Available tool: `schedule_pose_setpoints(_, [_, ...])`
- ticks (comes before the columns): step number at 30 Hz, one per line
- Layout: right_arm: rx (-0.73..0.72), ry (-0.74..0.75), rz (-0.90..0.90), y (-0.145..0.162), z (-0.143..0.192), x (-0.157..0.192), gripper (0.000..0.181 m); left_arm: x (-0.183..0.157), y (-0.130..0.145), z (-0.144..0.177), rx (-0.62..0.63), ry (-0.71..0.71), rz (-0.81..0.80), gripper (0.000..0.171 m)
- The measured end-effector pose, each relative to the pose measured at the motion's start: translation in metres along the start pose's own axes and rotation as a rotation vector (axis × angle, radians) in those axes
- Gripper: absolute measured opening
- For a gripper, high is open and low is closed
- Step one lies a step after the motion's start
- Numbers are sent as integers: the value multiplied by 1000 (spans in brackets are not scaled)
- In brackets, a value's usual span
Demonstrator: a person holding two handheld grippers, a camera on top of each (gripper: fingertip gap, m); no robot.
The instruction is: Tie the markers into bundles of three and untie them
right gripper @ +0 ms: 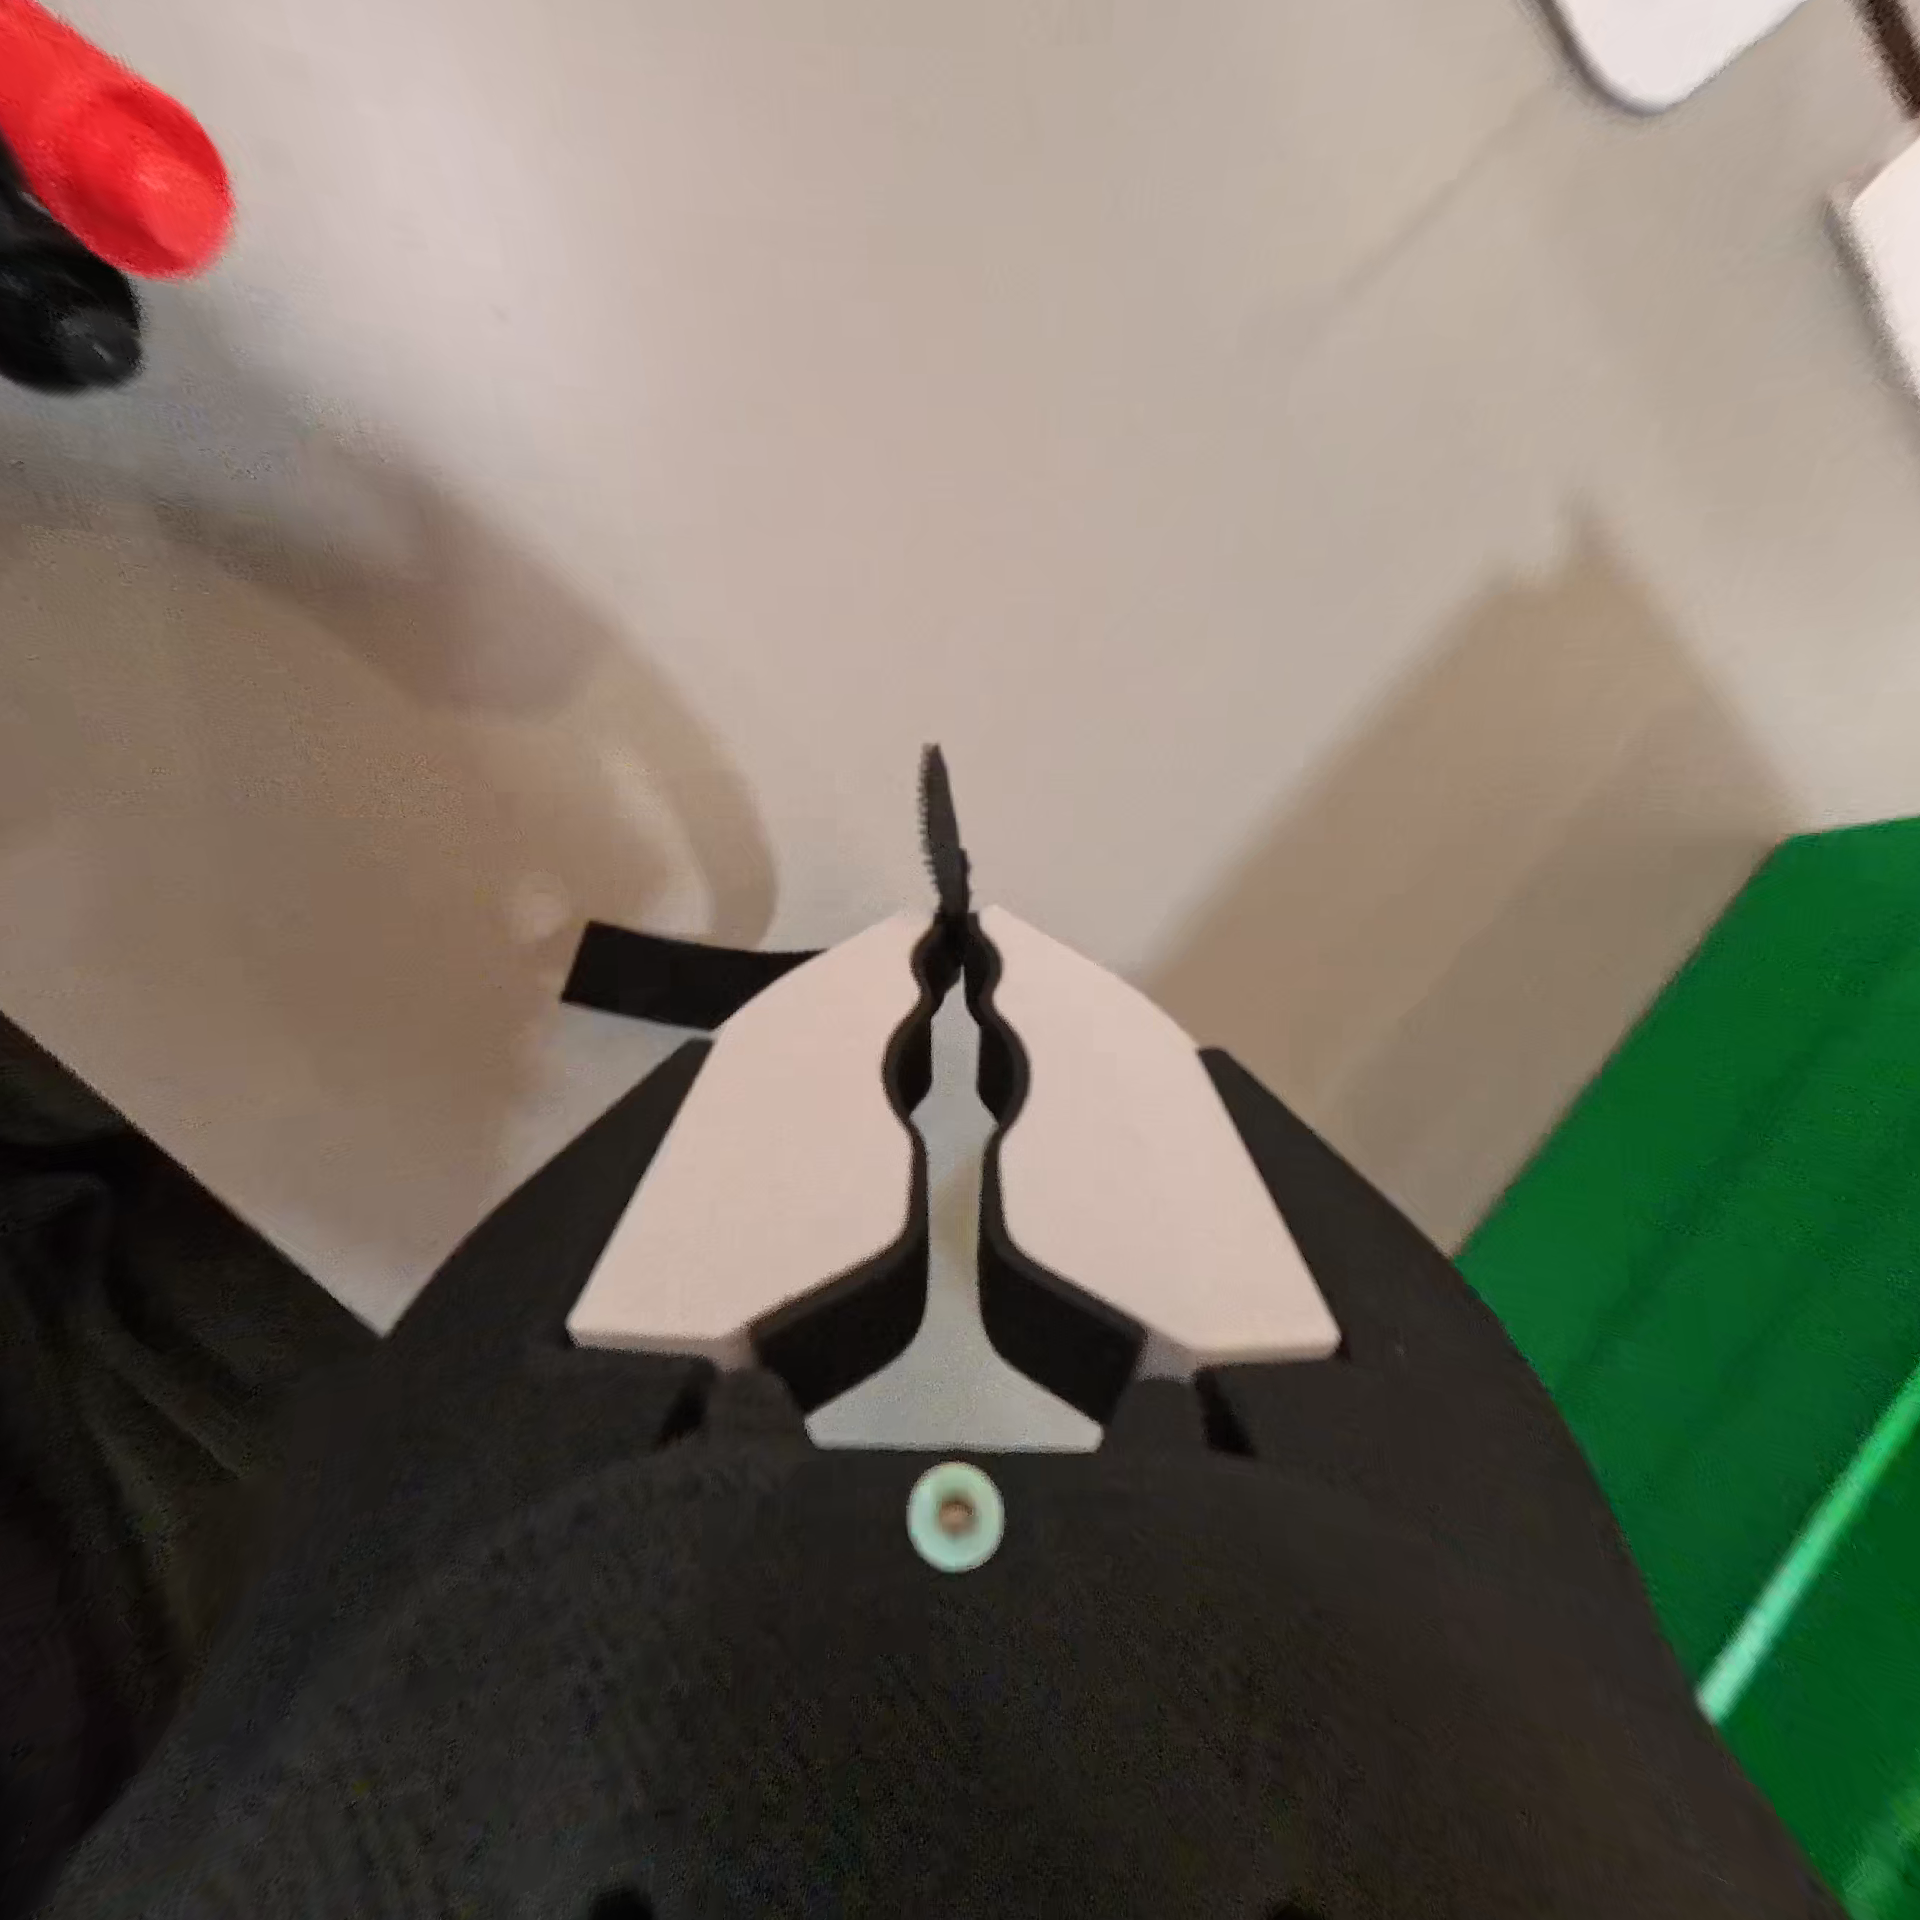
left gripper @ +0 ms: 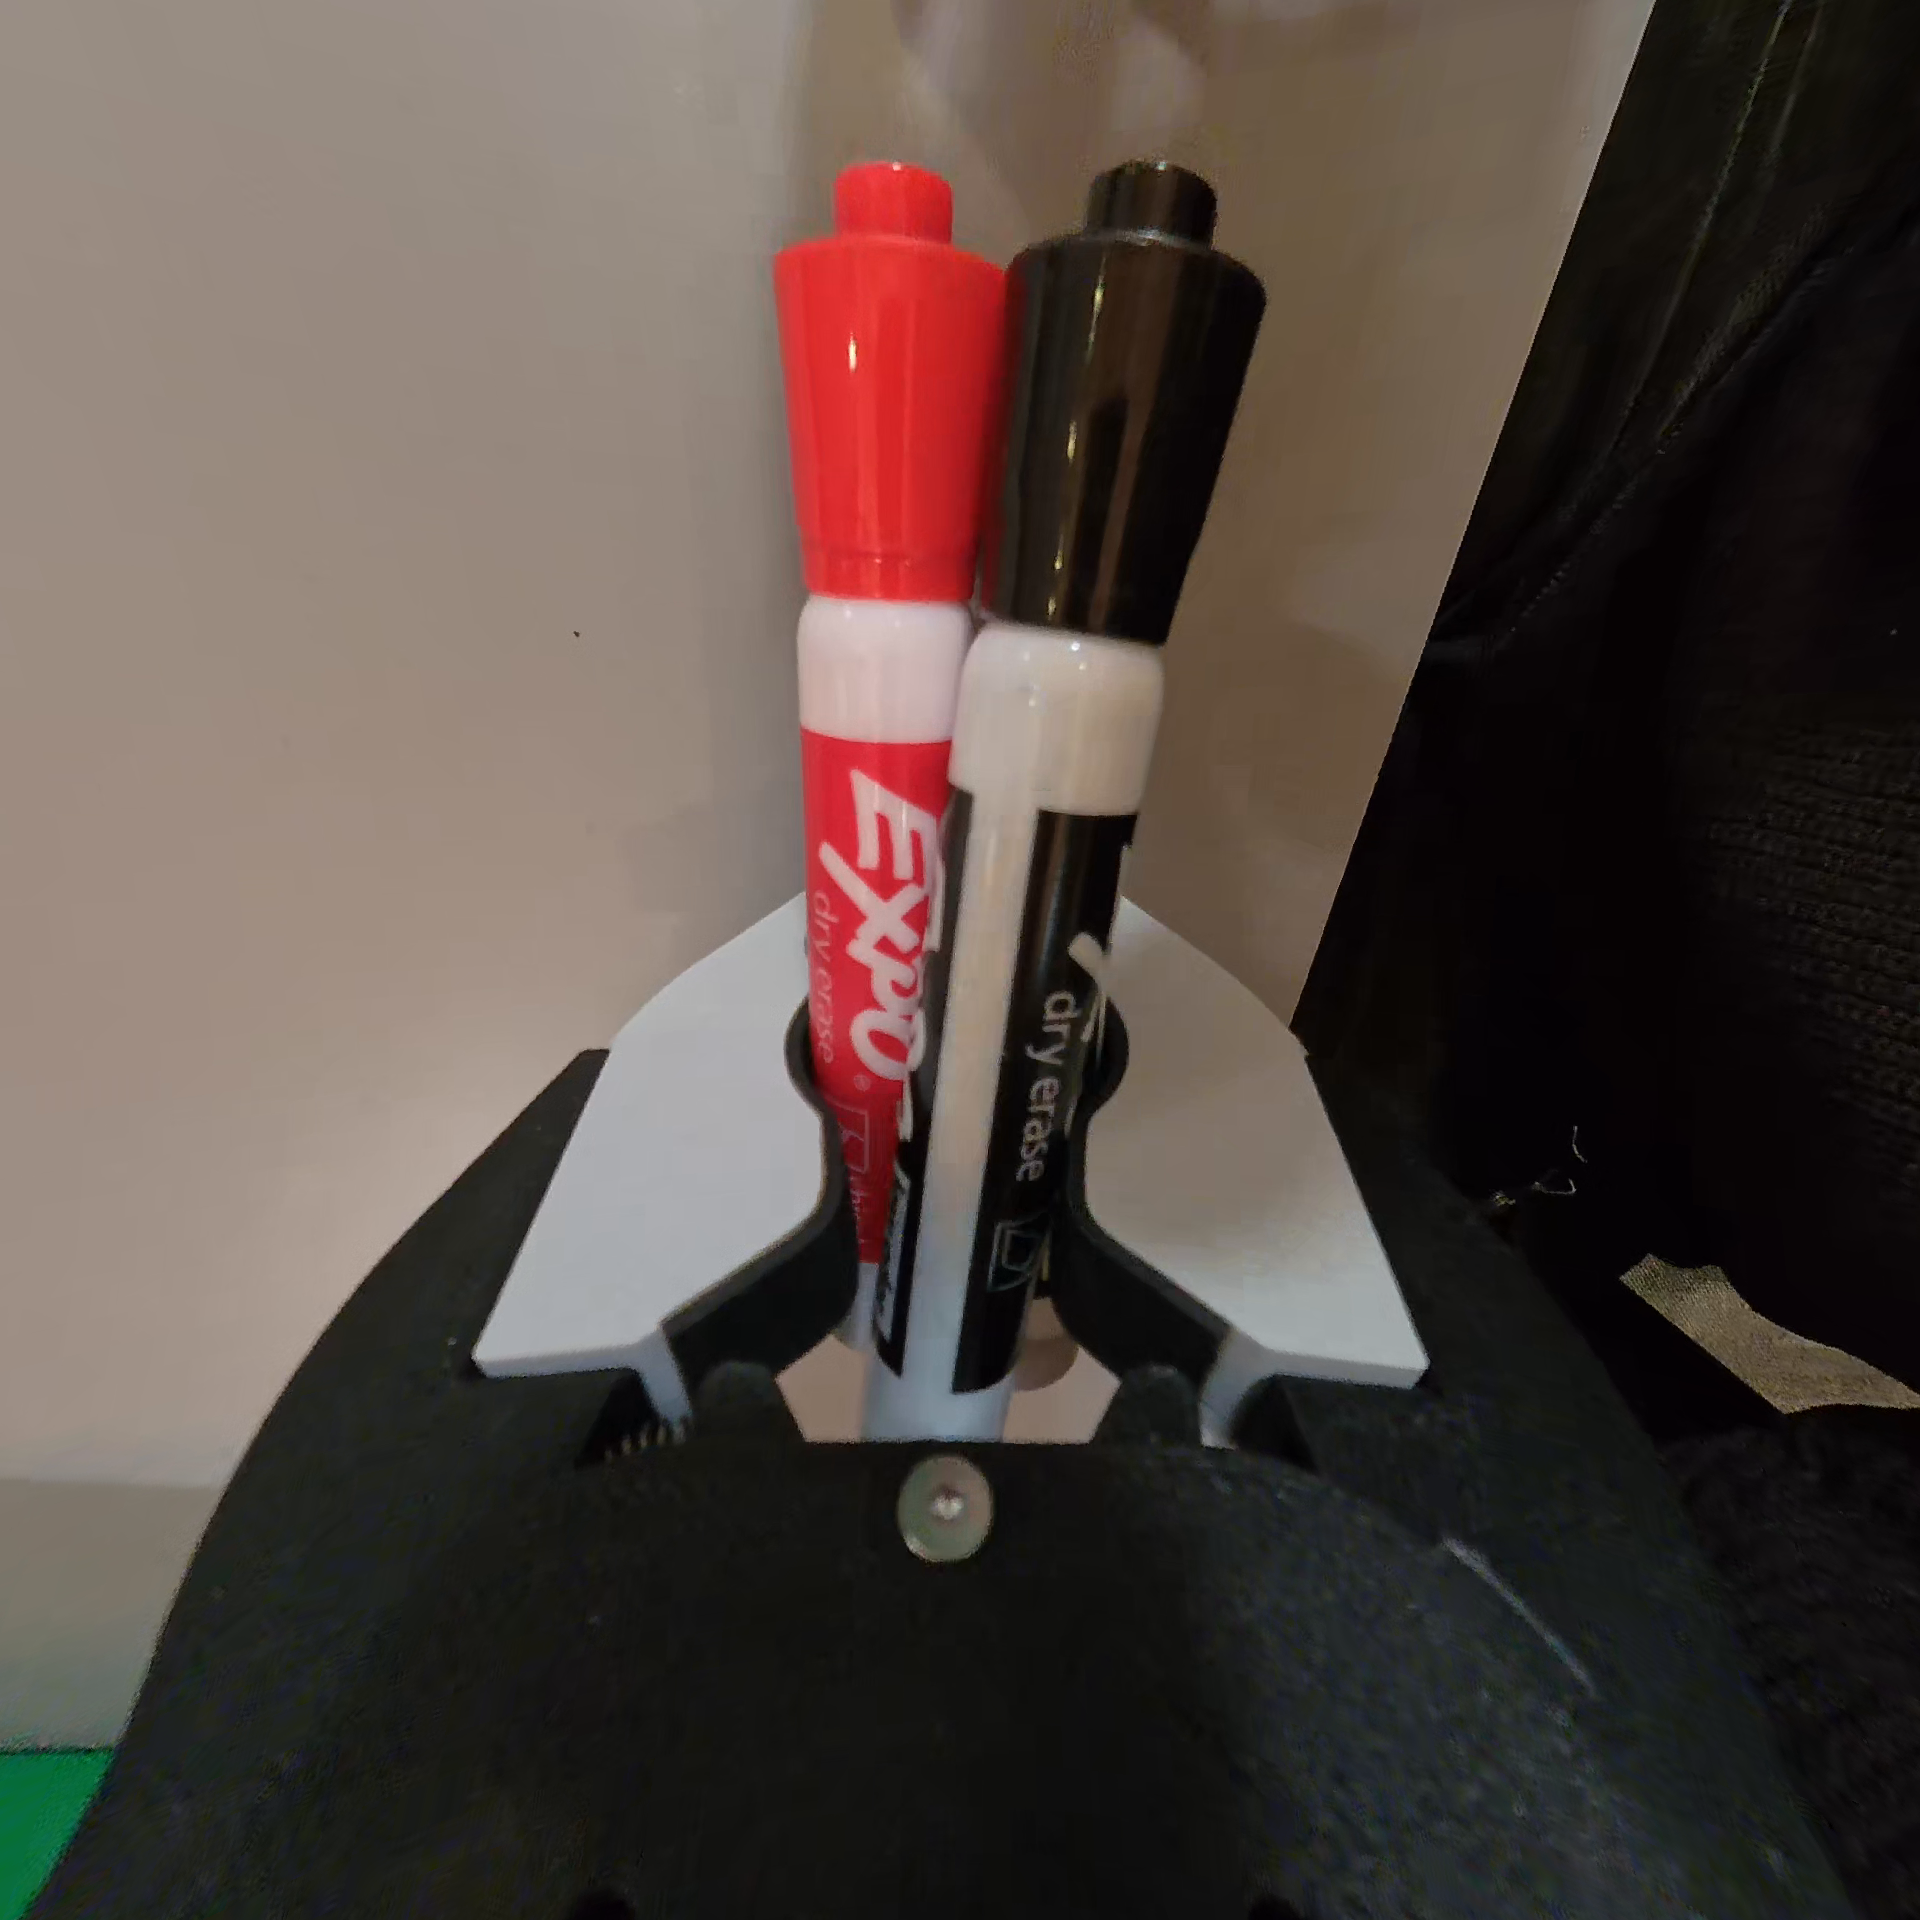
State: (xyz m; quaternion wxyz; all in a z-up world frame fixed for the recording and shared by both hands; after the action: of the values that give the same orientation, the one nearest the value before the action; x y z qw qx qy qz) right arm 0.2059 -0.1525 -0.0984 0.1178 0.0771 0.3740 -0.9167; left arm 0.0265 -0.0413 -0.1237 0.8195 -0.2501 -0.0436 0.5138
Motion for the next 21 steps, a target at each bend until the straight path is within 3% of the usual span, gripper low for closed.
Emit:
schedule_pose_setpoints(5, [165,-53,17,2,-11,-1,4,-2,-1,0,3,0,-4,44])
schedule_pose_setpoints(7, [146,-68,-1,-3,-21,3,23,-2,-1,0,3,0,-5,44])
schedule_pose_setpoints(9, [97,-80,-30,-8,-28,9,57,-1,-1,0,3,-3,-4,44])
schedule_pose_setpoints(15, [-51,-98,-165,-7,-8,-5,51,0,1,0,0,2,2,44])
schedule_pose_setpoints(21, [51,-65,-282,62,15,-2,52,2,3,0,-2,8,12,43])
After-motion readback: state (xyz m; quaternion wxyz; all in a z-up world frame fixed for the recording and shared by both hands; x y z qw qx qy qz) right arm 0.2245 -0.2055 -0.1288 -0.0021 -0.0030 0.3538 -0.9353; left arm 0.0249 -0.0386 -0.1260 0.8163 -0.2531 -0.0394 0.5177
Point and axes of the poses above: each gripper's, where its closed fingertips meet, z back along the fingers, y out of its underside, x = y × z across the jaws, the point moved 4 cm from there along z, back along the fingers, and after that the axes turned 14 degrees about -x, right-handed, at the moved point
